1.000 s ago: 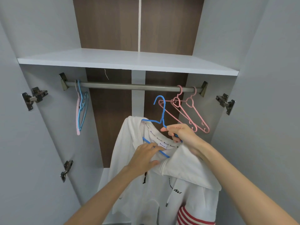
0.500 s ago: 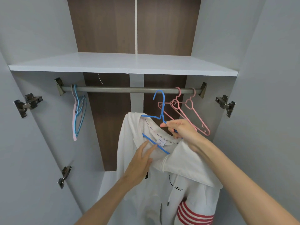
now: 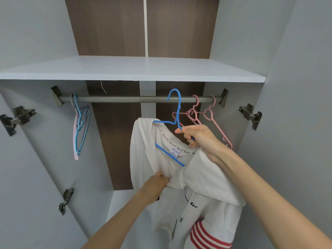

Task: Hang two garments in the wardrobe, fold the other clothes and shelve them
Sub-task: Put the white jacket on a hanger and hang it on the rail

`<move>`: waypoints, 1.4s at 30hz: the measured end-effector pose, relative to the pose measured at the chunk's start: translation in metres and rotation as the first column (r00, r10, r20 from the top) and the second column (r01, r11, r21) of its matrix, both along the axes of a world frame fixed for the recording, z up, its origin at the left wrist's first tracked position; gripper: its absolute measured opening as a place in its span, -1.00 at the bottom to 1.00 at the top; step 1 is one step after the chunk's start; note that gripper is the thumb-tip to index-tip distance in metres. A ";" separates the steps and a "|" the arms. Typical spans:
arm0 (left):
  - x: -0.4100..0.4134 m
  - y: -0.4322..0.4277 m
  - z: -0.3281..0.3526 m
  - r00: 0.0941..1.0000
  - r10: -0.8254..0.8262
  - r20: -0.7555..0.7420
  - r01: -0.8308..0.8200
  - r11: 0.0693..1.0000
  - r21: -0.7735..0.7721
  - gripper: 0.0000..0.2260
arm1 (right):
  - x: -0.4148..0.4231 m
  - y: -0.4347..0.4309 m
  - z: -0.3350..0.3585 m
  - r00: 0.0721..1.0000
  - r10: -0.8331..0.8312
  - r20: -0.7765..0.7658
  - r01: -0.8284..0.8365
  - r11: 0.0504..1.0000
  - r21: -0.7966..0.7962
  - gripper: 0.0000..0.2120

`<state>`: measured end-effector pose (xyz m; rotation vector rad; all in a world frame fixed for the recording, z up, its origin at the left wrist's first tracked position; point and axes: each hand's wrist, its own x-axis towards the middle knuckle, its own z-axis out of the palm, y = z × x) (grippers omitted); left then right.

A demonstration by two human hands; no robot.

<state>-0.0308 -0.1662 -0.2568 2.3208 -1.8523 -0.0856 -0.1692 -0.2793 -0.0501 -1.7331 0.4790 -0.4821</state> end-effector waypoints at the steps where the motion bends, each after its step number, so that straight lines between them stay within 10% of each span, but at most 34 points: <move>1: -0.004 -0.001 -0.005 1.000 -0.006 -0.011 0.006 1.000 -0.028 -0.89 | 0.001 0.000 0.000 1.000 -0.001 -0.004 0.001 1.000 -0.016 -0.73; 15: 0.001 -0.002 -0.004 0.856 0.076 -0.511 -0.085 0.996 0.005 -0.78 | 0.007 -0.003 -0.040 0.992 -0.003 -0.123 -0.007 0.997 -0.076 -0.68; 26: 0.057 -0.006 0.083 0.808 0.229 -0.542 -0.470 0.806 -0.360 -0.63 | 0.025 -0.018 -0.070 0.941 -0.176 -0.290 0.248 0.940 0.234 -0.74; 42: 0.079 -0.078 0.167 0.713 0.021 -0.701 -0.386 0.846 -0.368 -0.62 | 0.079 -0.073 -0.040 0.979 -0.155 -0.131 0.189 0.931 0.311 -0.63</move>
